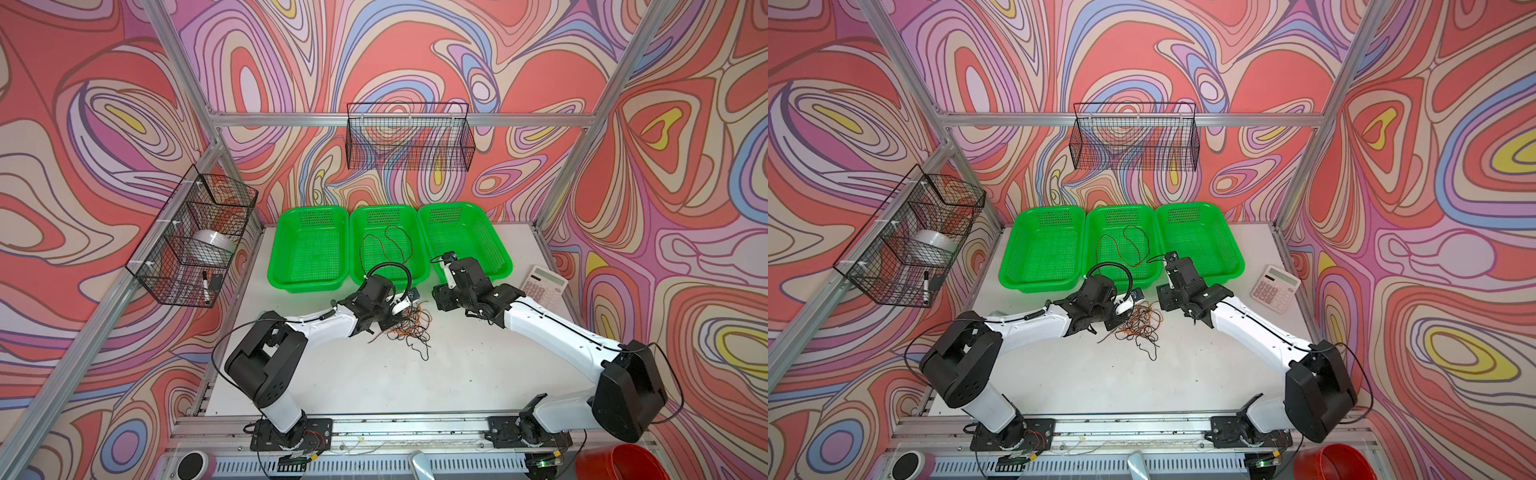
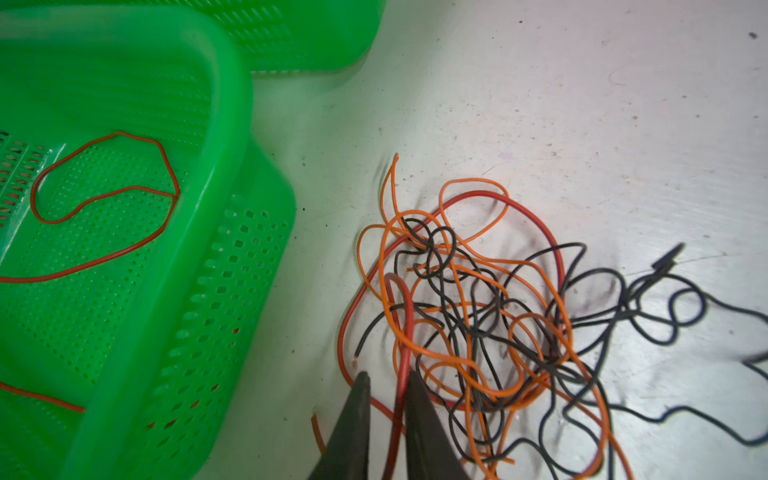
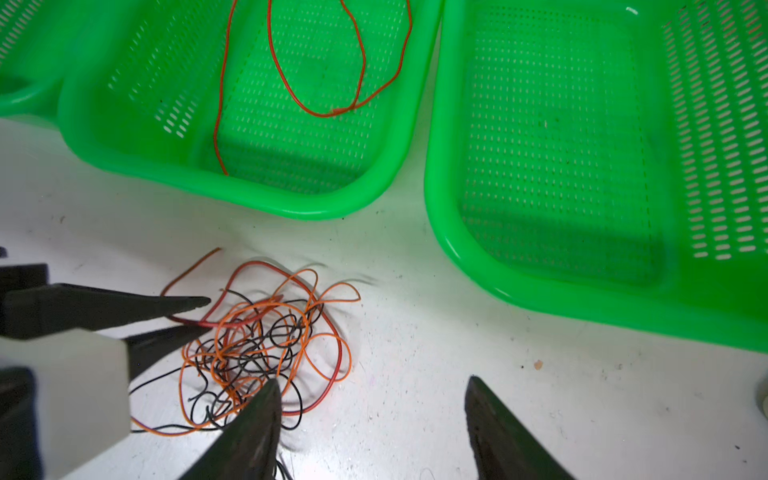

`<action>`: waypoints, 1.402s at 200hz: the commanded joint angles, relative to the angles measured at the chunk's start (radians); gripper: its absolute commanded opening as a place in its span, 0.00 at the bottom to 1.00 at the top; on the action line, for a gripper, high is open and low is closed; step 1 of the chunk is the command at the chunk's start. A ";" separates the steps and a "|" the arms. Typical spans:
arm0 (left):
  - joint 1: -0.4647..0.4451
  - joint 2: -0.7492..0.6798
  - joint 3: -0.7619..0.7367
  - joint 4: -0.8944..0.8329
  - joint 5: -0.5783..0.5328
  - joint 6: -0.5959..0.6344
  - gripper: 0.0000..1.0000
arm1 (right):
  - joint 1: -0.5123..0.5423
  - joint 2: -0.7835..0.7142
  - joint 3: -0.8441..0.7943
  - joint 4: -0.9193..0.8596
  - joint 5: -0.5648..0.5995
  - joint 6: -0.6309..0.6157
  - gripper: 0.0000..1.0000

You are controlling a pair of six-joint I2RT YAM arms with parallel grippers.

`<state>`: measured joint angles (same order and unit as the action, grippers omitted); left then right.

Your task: Untangle the cables

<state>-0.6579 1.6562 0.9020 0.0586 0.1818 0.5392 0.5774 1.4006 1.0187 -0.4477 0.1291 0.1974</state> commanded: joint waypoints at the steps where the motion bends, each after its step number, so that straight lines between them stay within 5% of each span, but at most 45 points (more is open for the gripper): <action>1: -0.002 0.013 0.028 -0.028 0.001 0.038 0.09 | 0.004 -0.028 -0.038 0.083 -0.038 -0.012 0.71; 17: -0.002 0.010 0.029 -0.038 0.001 0.044 0.08 | 0.004 -0.047 -0.072 0.132 -0.069 -0.032 0.72; 28: -0.001 0.018 0.038 -0.052 -0.011 0.048 0.19 | 0.004 -0.052 -0.088 0.161 -0.088 -0.036 0.72; 48: -0.003 0.054 0.080 -0.103 -0.035 0.055 0.23 | 0.004 -0.032 -0.082 0.161 -0.116 -0.039 0.72; 60: -0.002 0.072 0.105 -0.135 -0.044 0.058 0.20 | 0.004 -0.019 -0.081 0.164 -0.127 -0.038 0.72; 81: -0.002 0.042 0.101 -0.129 -0.034 0.044 0.00 | 0.003 -0.029 -0.123 0.214 -0.127 -0.024 0.72; 117: -0.008 -0.110 0.076 -0.147 0.004 0.037 0.00 | 0.004 -0.077 -0.234 0.348 -0.141 -0.007 0.72; 168: -0.035 -0.301 0.102 -0.261 0.053 0.001 0.00 | 0.006 -0.123 -0.340 0.575 -0.323 -0.011 0.80; 224: -0.083 -0.365 0.167 -0.290 0.047 -0.038 0.00 | 0.021 -0.154 -0.395 0.784 -0.464 -0.007 0.86; 280: -0.157 -0.378 0.263 -0.299 0.010 -0.044 0.00 | 0.050 -0.081 -0.392 0.913 -0.451 0.104 0.82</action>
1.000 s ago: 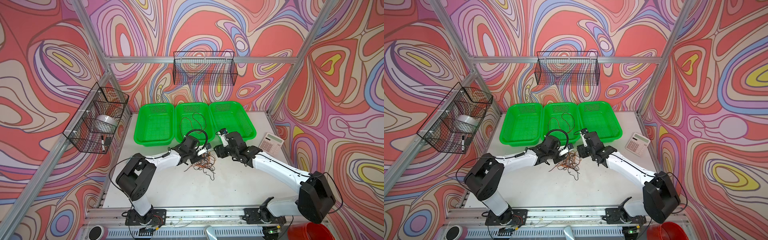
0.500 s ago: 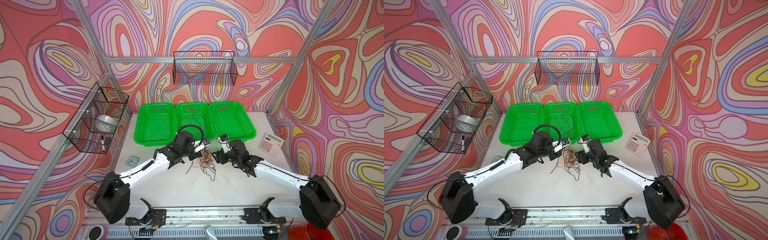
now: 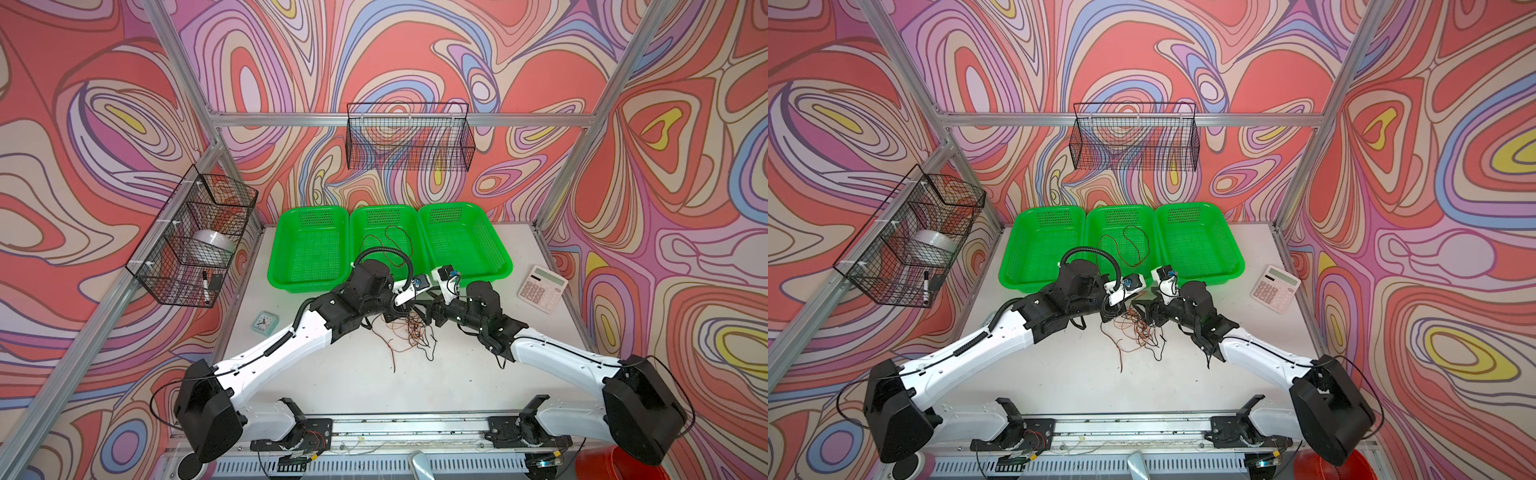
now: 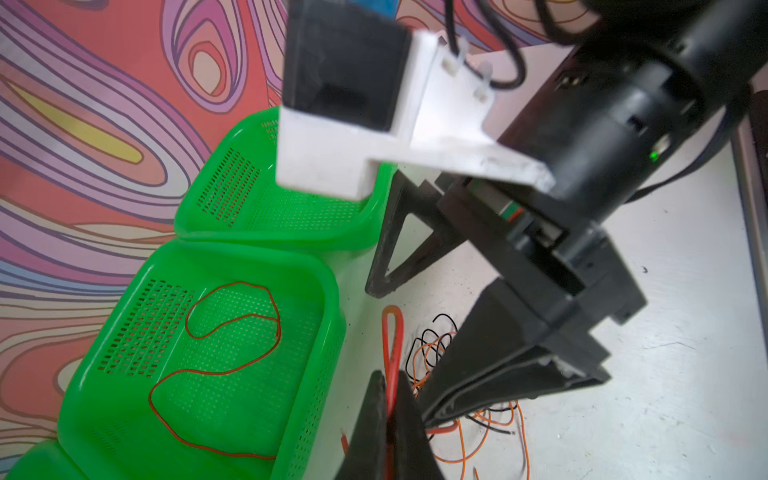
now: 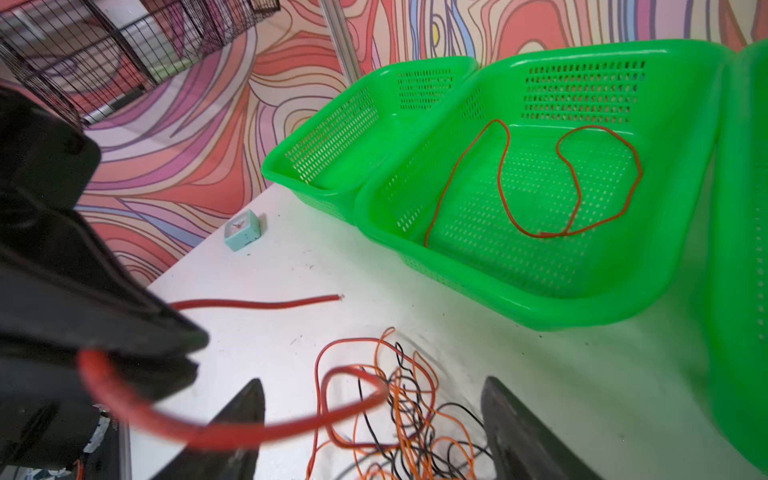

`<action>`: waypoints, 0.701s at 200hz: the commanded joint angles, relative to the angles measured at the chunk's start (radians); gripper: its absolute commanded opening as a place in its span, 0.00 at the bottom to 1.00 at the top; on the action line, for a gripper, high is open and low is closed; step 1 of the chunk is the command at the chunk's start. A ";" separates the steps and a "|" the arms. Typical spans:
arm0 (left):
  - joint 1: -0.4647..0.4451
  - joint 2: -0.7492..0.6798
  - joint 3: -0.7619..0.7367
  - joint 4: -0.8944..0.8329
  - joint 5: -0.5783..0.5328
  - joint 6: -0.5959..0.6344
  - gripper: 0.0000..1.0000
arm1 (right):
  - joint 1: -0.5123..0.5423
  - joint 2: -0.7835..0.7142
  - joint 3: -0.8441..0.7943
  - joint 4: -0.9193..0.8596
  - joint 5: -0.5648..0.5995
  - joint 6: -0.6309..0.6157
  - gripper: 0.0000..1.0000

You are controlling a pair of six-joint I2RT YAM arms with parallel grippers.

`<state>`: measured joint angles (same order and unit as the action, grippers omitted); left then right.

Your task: Untangle the cables

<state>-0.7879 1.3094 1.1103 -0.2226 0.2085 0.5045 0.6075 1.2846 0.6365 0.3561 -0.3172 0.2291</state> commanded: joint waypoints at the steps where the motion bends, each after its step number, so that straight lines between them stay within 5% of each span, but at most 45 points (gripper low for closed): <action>1: -0.027 -0.032 0.057 -0.018 -0.017 -0.009 0.00 | 0.021 0.037 -0.009 0.110 -0.004 0.074 0.82; 38: -0.058 -0.039 0.123 -0.011 -0.037 -0.013 0.00 | 0.065 0.122 0.048 0.055 0.101 0.080 0.78; 73: -0.065 -0.033 0.235 -0.016 -0.034 -0.014 0.00 | 0.071 0.185 0.047 0.024 0.250 0.127 0.62; 140: -0.066 0.045 0.520 -0.089 -0.020 0.013 0.00 | 0.071 0.315 0.043 0.005 0.261 0.188 0.35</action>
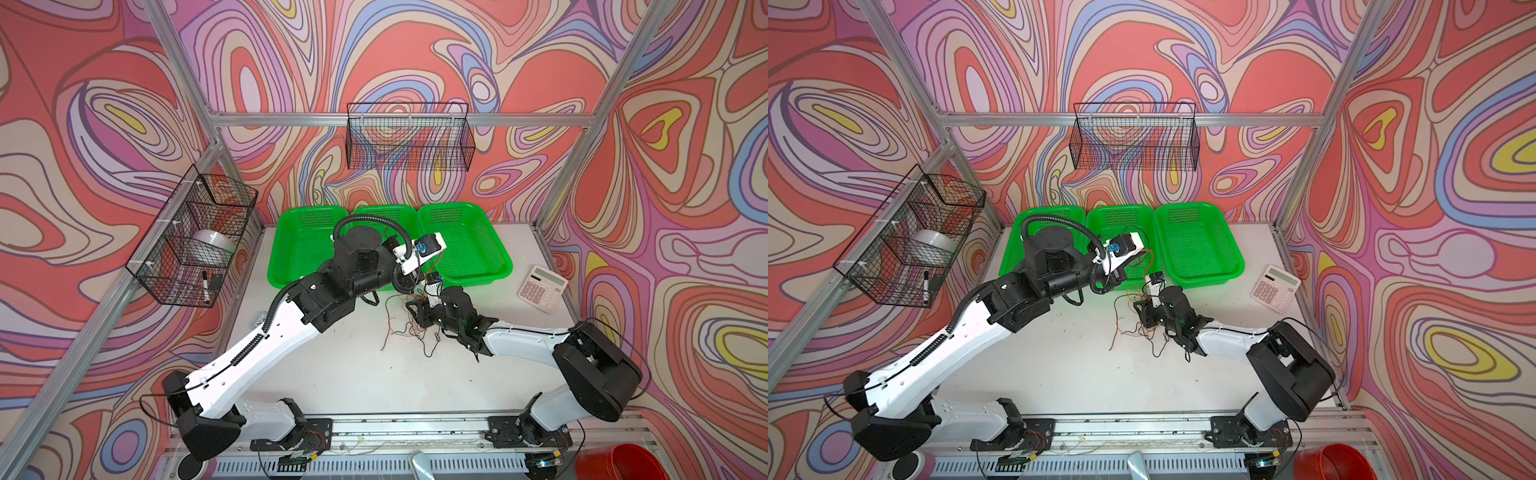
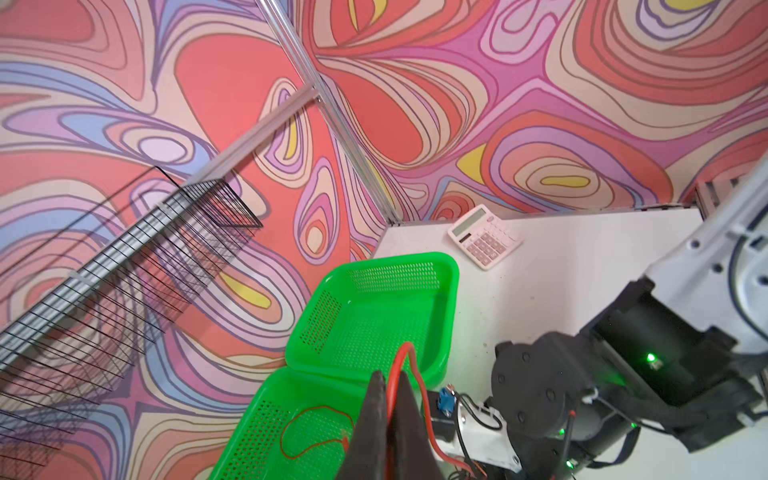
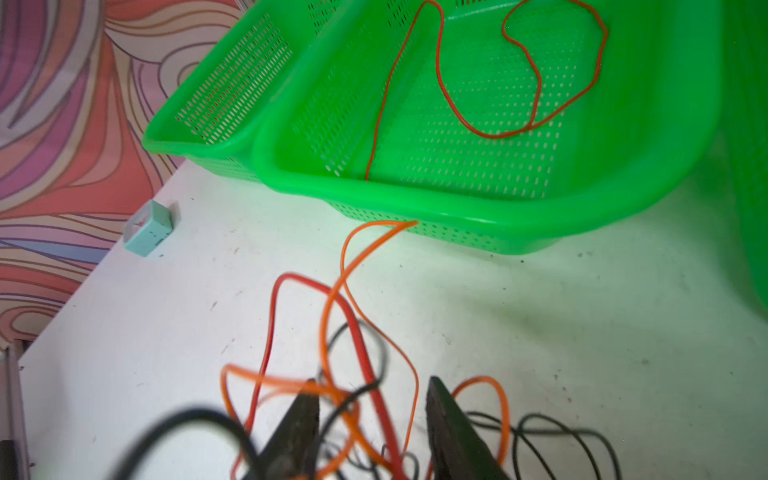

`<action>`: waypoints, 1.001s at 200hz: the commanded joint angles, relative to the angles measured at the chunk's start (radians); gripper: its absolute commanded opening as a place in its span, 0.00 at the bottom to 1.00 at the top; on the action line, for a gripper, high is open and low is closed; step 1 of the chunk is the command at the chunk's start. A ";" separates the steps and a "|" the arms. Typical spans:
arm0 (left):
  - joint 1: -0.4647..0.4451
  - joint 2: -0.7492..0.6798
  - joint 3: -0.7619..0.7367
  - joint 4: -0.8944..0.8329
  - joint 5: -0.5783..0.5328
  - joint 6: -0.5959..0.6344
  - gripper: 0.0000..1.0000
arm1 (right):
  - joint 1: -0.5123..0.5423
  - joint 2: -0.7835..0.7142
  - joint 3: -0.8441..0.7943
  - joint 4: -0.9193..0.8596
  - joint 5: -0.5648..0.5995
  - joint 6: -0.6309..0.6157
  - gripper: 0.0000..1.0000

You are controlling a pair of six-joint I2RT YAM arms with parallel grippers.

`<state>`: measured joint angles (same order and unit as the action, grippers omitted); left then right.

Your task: Untangle the cables

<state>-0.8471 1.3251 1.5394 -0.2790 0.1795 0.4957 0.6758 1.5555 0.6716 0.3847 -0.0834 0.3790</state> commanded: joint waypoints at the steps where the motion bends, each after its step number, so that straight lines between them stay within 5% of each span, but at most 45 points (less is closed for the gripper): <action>1: -0.006 0.031 0.096 -0.034 0.008 0.023 0.00 | 0.003 0.045 0.008 -0.024 0.028 0.039 0.35; 88: -0.004 0.200 0.594 -0.169 -0.059 0.150 0.00 | 0.002 0.162 -0.015 0.003 0.046 0.089 0.28; 117: 0.027 0.220 0.651 -0.158 -0.062 0.147 0.00 | 0.002 0.155 -0.040 0.021 0.054 0.079 0.30; 152: 0.074 0.202 0.589 -0.160 -0.047 0.108 0.00 | 0.003 -0.023 -0.100 0.038 0.060 -0.011 0.65; 200: 0.077 0.181 0.513 -0.138 -0.036 0.091 0.00 | 0.004 -0.277 -0.178 0.057 0.017 -0.161 0.80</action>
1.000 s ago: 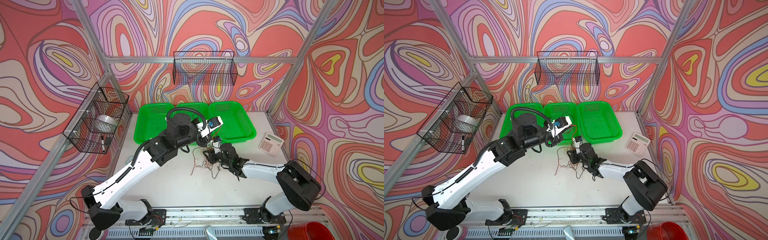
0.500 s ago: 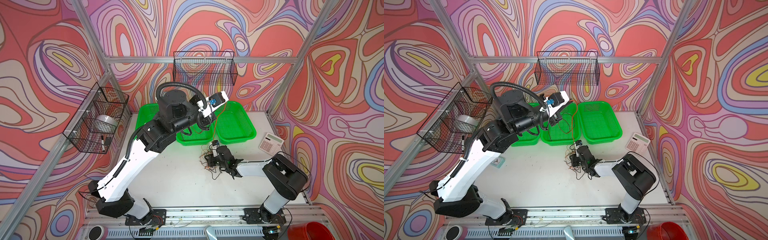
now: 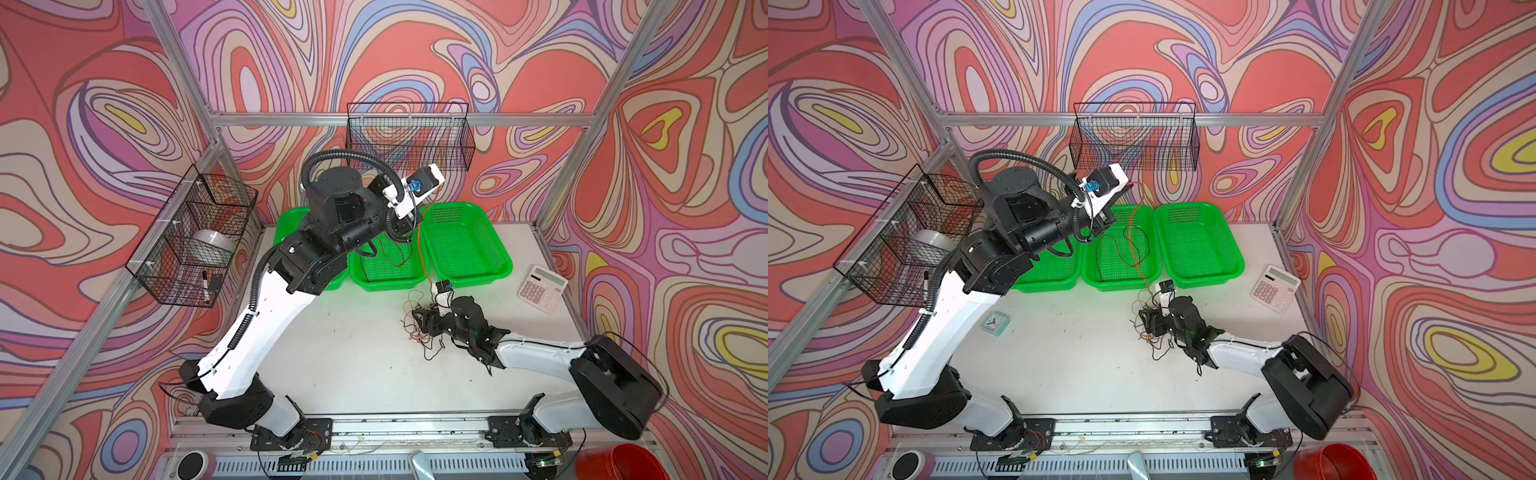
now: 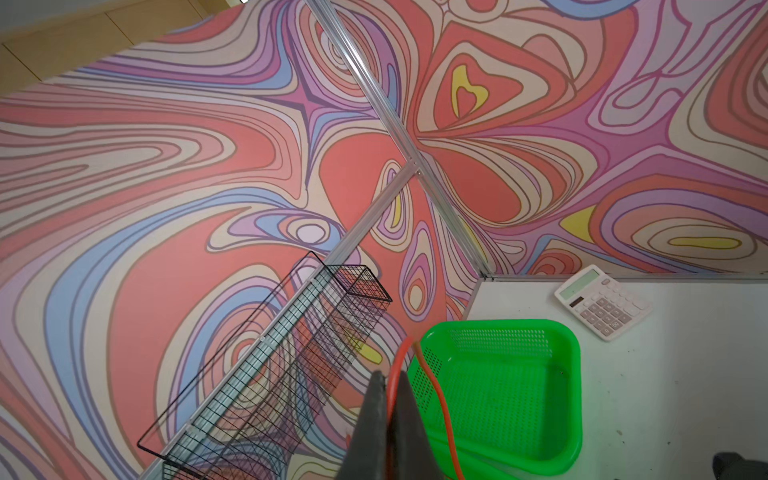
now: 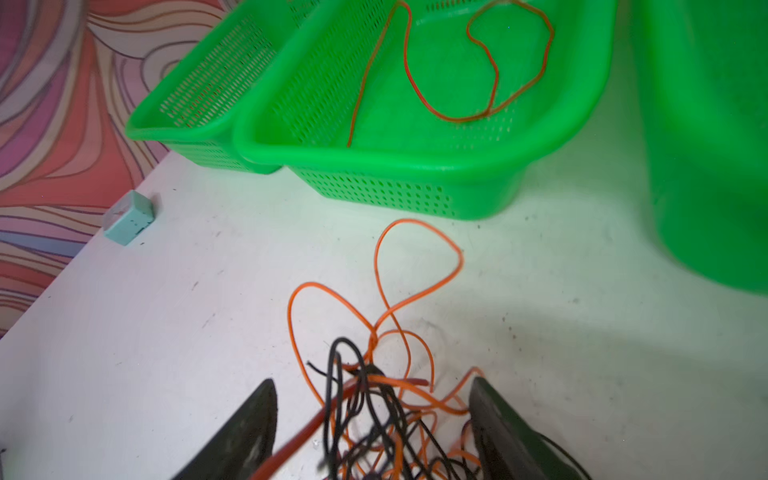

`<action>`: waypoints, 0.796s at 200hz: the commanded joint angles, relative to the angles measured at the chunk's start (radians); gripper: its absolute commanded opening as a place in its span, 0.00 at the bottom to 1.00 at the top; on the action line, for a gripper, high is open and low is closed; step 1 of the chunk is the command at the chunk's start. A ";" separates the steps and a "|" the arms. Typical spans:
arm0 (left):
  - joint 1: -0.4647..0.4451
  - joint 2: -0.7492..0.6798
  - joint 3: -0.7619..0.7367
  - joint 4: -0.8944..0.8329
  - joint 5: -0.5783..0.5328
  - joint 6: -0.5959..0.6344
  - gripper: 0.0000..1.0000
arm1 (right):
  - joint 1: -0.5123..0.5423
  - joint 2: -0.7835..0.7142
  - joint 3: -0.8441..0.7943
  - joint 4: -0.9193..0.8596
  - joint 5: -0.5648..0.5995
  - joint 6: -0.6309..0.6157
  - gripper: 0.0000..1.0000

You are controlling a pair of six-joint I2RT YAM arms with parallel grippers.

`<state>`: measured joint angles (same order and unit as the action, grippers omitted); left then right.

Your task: Untangle the cables

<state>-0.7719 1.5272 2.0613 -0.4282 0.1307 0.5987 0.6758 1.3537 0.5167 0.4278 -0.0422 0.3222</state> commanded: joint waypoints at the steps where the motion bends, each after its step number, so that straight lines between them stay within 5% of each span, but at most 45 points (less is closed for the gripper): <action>1: 0.002 -0.021 -0.009 0.011 0.013 -0.013 0.00 | 0.005 -0.079 -0.022 0.011 -0.025 -0.106 0.80; 57: 0.002 -0.022 -0.012 0.022 0.007 -0.011 0.00 | 0.003 -0.114 0.016 0.011 -0.031 -0.159 0.74; 111: 0.018 -0.066 -0.063 0.015 -0.017 -0.011 0.00 | 0.004 -0.097 0.034 0.024 0.082 -0.158 0.39; 159: 0.045 -0.134 -0.161 0.037 -0.021 -0.036 0.00 | 0.004 -0.052 0.089 0.036 0.062 -0.204 0.13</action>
<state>-0.7410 1.4387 1.9263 -0.4225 0.1219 0.5823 0.6758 1.2770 0.5583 0.4419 0.0135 0.1505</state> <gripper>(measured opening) 0.059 0.197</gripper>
